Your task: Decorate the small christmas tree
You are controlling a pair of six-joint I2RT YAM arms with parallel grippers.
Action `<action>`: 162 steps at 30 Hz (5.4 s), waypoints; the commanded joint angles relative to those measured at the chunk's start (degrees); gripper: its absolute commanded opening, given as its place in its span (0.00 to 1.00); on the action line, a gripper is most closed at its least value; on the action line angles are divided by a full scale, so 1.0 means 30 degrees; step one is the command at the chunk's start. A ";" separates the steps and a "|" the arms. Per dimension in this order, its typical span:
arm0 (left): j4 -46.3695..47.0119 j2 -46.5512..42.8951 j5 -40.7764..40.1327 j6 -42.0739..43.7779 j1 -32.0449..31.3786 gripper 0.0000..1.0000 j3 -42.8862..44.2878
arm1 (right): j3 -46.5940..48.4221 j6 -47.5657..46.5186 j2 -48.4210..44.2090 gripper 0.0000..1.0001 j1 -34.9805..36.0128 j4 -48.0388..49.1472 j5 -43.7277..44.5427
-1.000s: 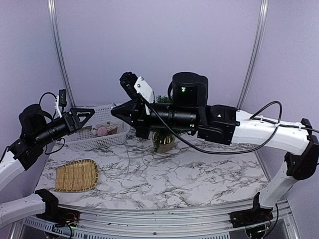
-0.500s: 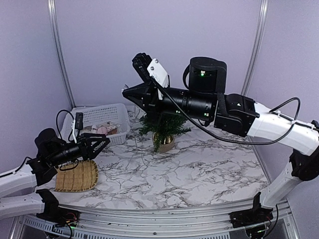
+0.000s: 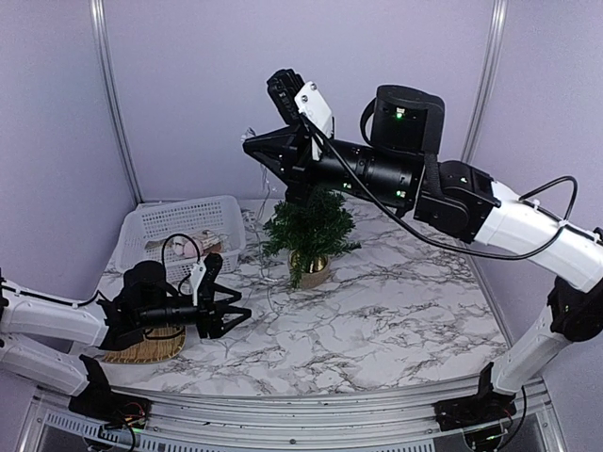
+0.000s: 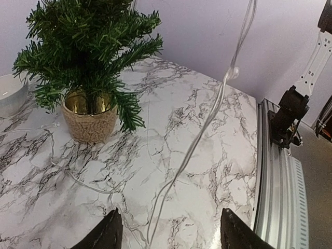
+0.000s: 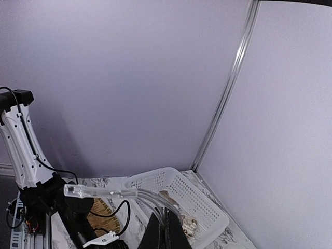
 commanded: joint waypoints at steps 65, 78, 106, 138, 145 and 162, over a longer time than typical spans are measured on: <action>-0.9901 0.6545 -0.7008 -0.3094 0.3130 0.00 1.4855 | -0.7081 0.5772 -0.1419 0.00 -1.4017 0.3764 -0.9275; -0.9880 0.6839 -0.5349 -0.2446 0.2788 0.00 1.5256 | -0.8794 0.7558 -0.2772 0.00 -1.1390 0.1326 -0.8881; -0.9885 0.7164 -0.5211 -0.2351 0.2668 0.00 1.5489 | -1.1174 1.1730 0.0310 0.20 -0.8077 0.7949 -0.7712; -1.0350 0.7097 -0.4645 -0.1970 0.2647 0.00 1.5354 | -1.0225 0.9265 -0.0857 0.27 -0.9980 0.2211 -0.3295; -1.1679 0.6374 -0.3231 -0.0921 0.2200 0.00 1.4552 | -1.0199 0.9321 -0.0511 0.27 -1.0351 0.2895 -0.3604; -1.1683 0.7564 -0.3456 0.0814 0.0600 0.11 1.4746 | -1.1059 0.9300 -0.2500 0.31 -1.0360 0.2723 -0.4202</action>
